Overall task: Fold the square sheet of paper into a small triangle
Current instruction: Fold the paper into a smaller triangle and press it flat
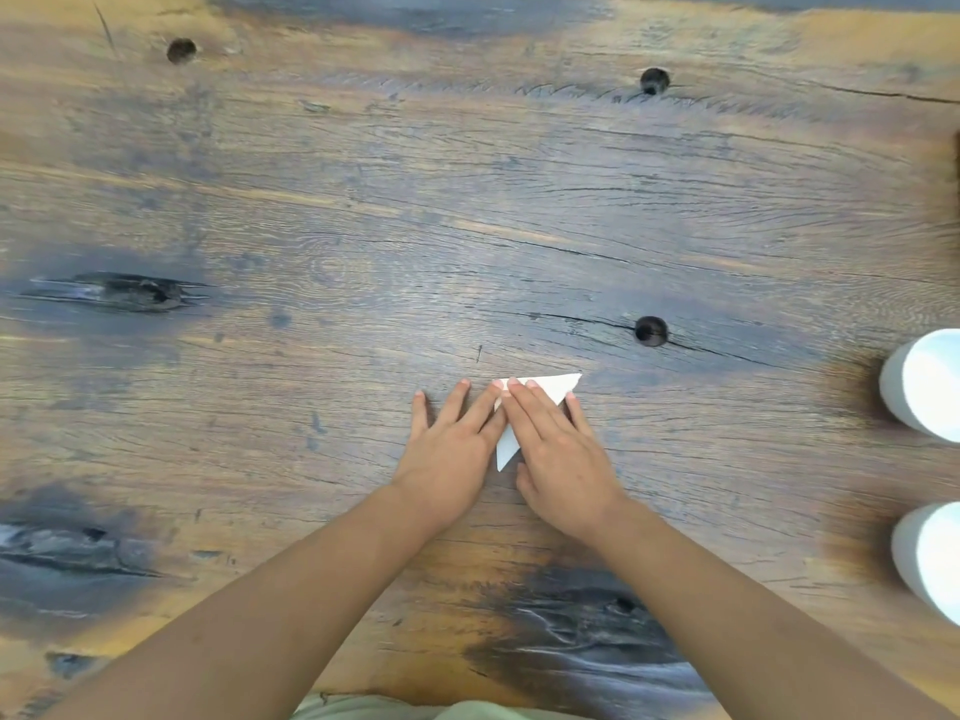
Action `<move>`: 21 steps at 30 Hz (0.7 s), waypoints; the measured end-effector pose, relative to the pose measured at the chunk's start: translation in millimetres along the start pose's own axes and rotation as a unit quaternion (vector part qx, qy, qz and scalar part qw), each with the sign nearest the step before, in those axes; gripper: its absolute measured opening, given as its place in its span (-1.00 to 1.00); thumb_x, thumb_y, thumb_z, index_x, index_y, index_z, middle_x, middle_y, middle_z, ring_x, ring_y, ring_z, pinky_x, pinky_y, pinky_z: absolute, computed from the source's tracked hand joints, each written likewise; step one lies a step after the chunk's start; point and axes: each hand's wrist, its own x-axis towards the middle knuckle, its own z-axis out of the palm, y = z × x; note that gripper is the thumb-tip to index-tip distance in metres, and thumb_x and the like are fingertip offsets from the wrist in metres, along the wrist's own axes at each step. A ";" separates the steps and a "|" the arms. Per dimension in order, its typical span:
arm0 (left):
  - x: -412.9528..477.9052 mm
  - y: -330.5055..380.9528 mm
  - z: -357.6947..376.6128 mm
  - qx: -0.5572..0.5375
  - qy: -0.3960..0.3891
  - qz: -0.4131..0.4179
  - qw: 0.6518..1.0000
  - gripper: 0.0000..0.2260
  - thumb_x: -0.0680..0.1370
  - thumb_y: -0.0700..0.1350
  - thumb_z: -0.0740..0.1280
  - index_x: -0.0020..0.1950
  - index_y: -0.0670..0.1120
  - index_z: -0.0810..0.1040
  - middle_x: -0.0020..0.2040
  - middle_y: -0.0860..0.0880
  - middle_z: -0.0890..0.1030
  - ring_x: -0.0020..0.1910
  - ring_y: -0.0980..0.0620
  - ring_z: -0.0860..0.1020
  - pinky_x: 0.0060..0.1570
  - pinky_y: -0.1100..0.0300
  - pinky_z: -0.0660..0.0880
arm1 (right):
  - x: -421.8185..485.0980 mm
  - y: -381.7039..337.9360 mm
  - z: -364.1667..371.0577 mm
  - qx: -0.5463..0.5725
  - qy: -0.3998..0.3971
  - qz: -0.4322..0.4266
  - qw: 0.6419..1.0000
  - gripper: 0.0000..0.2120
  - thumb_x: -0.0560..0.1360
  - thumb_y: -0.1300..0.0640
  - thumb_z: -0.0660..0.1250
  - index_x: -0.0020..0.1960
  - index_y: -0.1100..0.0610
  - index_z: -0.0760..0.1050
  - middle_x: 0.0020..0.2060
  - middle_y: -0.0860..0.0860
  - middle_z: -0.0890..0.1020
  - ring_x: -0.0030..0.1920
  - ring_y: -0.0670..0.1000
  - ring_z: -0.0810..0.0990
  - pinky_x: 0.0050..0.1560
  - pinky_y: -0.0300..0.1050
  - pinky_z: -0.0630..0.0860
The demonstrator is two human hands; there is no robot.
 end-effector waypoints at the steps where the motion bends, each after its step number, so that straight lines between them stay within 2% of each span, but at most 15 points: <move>1: 0.4 0.4 -0.4 0.000 0.000 -0.001 1.000 -0.35 0.61 -0.16 0.19 0.61 0.01 -0.09 0.62 0.05 -0.13 0.58 -0.14 -0.13 0.45 -0.39 -0.08 | -0.6 2.6 -0.3 -0.006 0.002 0.006 1.000 -0.23 0.49 0.12 0.23 0.60 0.13 -0.06 0.61 -0.01 -0.02 0.59 -0.02 -0.13 0.57 0.15 -0.14; 4: 1.7 1.0 -0.7 0.004 -0.003 0.000 1.000 -0.36 0.61 -0.15 0.18 0.61 0.02 -0.08 0.62 0.05 -0.13 0.58 -0.15 -0.12 0.45 -0.39 -0.07 | -4.9 15.9 -2.4 -0.014 0.003 0.026 1.000 -0.27 0.54 0.08 0.19 0.60 0.13 -0.06 0.61 0.00 -0.02 0.59 -0.03 -0.11 0.57 0.15 -0.14; 8: 1.0 1.7 -0.4 0.002 -0.005 -0.002 1.000 -0.36 0.61 -0.15 0.19 0.60 0.02 -0.08 0.62 0.05 -0.14 0.58 -0.14 -0.13 0.45 -0.38 -0.03 | -18.7 43.3 -6.3 -0.015 -0.007 0.029 0.999 -0.31 0.60 -0.19 0.01 0.61 0.07 -0.12 0.60 -0.06 -0.08 0.57 -0.10 -0.19 0.57 0.11 -0.18; 11: 0.1 -0.6 0.1 -0.029 -0.004 -0.002 1.000 -0.41 0.62 -0.10 0.16 0.59 0.05 -0.03 0.62 0.07 -0.12 0.58 -0.11 -0.13 0.45 -0.34 0.02 | -29.1 59.1 -7.9 -0.033 -0.002 0.040 0.999 -0.30 0.60 -0.26 -0.08 0.61 0.07 -0.13 0.60 -0.06 -0.09 0.58 -0.08 -0.19 0.57 0.14 -0.15; 15: -1.2 -4.9 3.1 -0.040 0.004 0.006 0.999 -0.40 0.61 -0.11 0.17 0.59 0.07 -0.02 0.62 0.09 -0.12 0.57 -0.10 -0.13 0.46 -0.29 0.04 | -30.1 59.7 -9.6 -0.022 0.001 0.051 0.998 -0.29 0.60 -0.26 -0.04 0.61 0.07 -0.10 0.60 -0.07 -0.08 0.58 -0.07 -0.16 0.57 0.15 -0.11; 19: -1.3 -5.2 4.7 -0.044 0.006 0.004 0.999 -0.38 0.60 -0.13 0.17 0.59 0.07 -0.04 0.62 0.09 -0.14 0.57 -0.09 -0.14 0.46 -0.30 0.03 | -24.7 51.6 -14.9 0.004 0.031 0.070 0.997 -0.35 0.59 -0.15 0.07 0.59 0.11 0.06 0.59 -0.02 0.12 0.59 -0.03 -0.01 0.57 0.12 -0.09; 21: -1.5 -5.4 5.1 -0.041 0.009 0.006 0.999 -0.37 0.60 -0.13 0.18 0.59 0.07 -0.04 0.62 0.09 -0.13 0.57 -0.10 -0.13 0.45 -0.29 0.03 | -20.2 45.8 -16.9 0.003 0.055 0.071 0.996 -0.37 0.59 -0.10 0.12 0.58 0.13 0.10 0.58 0.01 0.16 0.58 -0.01 0.03 0.57 0.12 -0.08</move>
